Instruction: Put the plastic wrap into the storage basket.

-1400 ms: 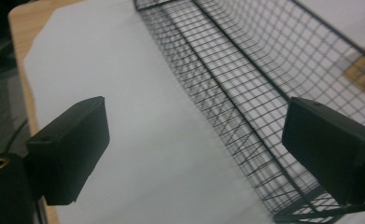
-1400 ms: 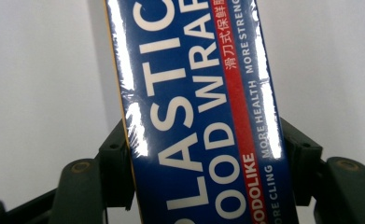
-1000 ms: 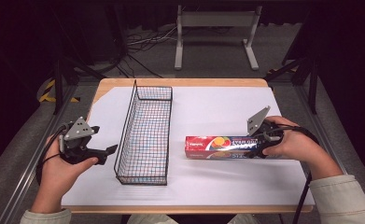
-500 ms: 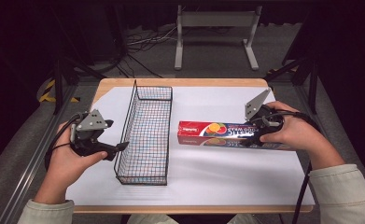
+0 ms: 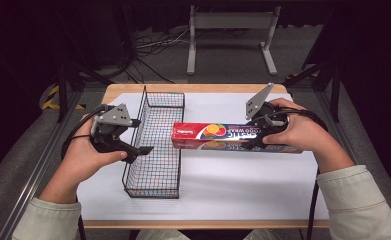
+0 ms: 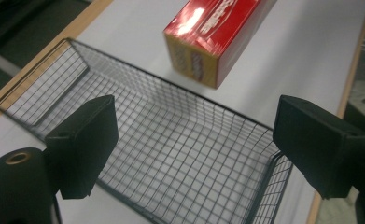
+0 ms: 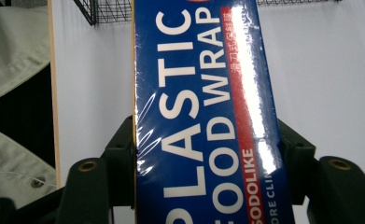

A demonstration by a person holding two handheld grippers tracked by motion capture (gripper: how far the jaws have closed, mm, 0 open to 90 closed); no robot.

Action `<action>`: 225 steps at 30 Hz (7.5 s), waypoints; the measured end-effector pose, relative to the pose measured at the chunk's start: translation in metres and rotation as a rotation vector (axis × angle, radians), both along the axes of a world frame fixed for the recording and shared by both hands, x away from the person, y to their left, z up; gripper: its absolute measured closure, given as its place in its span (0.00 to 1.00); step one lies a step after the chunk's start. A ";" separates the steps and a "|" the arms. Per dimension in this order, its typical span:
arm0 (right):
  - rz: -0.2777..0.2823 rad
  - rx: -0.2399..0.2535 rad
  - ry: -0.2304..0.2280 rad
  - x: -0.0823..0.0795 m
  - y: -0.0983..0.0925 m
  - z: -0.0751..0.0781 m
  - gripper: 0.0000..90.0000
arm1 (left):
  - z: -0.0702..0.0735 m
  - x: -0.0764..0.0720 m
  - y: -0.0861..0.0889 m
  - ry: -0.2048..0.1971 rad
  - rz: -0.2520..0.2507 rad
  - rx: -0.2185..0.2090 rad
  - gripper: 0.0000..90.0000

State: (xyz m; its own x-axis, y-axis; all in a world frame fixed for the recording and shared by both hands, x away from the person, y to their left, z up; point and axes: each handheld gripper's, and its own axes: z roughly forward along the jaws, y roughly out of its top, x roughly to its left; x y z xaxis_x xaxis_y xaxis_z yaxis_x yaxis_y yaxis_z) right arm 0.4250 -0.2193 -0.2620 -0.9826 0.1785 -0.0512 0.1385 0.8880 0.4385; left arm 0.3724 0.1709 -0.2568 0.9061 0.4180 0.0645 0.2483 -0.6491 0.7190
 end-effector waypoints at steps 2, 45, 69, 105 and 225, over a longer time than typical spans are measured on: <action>0.010 0.006 0.011 0.000 0.005 0.002 0.43 | 0.004 0.004 -0.006 0.014 -0.032 -0.005 0.16; 0.139 0.037 0.043 -0.006 0.068 0.004 0.43 | -0.001 0.038 -0.123 0.076 -0.286 0.189 0.10; 0.192 0.035 0.061 -0.010 0.082 0.000 0.43 | -0.013 0.035 -0.136 0.170 -0.362 0.184 0.43; -0.022 0.246 -0.175 -0.008 0.049 0.019 0.19 | -0.003 0.046 -0.120 0.208 -0.148 0.141 0.44; -0.749 0.325 -0.253 0.024 -0.058 -0.080 0.19 | -0.110 0.067 -0.073 0.387 1.014 -0.047 0.43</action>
State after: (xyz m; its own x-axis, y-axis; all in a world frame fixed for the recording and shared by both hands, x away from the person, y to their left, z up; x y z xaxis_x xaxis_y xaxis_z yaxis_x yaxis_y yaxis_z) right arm 0.4485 -0.2773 -0.3422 -0.5656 0.8200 -0.0875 0.5020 0.4265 0.7524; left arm 0.4398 0.0979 -0.3664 0.0928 0.9781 -0.1863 0.8685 0.0120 0.4955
